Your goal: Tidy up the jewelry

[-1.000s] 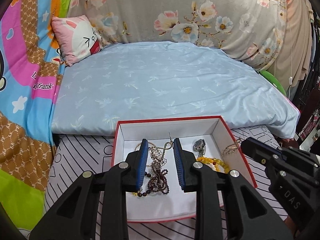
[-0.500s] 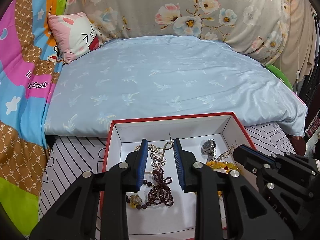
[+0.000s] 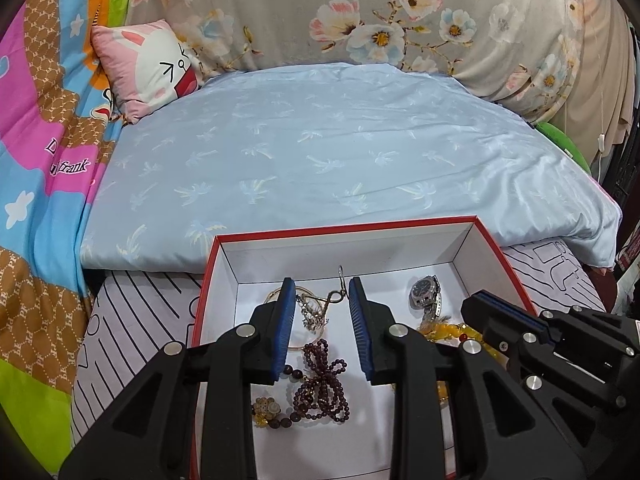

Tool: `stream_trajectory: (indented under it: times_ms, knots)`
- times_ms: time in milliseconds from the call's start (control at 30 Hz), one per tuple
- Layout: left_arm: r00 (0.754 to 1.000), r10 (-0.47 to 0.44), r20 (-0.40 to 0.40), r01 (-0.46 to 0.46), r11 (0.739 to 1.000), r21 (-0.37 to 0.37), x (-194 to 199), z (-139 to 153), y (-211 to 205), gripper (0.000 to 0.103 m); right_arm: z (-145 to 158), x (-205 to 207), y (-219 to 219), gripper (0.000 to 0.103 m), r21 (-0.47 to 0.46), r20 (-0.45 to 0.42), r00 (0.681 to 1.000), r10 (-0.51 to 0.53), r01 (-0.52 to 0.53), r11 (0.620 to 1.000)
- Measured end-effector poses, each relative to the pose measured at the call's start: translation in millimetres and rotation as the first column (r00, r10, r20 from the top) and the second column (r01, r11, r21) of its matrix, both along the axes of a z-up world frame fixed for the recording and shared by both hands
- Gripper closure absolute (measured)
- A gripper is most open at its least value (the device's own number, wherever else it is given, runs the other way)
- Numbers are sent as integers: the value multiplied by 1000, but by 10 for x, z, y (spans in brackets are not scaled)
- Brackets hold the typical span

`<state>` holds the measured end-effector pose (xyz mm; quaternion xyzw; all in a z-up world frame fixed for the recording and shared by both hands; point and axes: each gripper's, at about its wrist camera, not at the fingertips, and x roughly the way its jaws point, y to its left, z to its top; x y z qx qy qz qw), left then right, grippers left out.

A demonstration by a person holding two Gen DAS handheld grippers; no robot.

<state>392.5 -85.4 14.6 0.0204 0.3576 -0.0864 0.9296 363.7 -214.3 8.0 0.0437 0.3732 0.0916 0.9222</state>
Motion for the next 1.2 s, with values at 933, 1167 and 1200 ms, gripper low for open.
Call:
stream_trajectory:
  times_ms: [933, 1167, 1200]
  knots:
    - [999, 28, 29, -29, 999, 35, -297, 173, -16, 58, 161, -368, 2, 74, -64, 31, 996, -86, 88, 994]
    - [999, 35, 24, -36, 999, 29, -432, 220, 12, 57, 225, -531, -35, 63, -67, 43, 992, -117, 120, 991]
    - [999, 36, 25, -36, 999, 30, -452, 229, 11, 57, 236, -553, -32, 63, -73, 47, 992, -120, 124, 990]
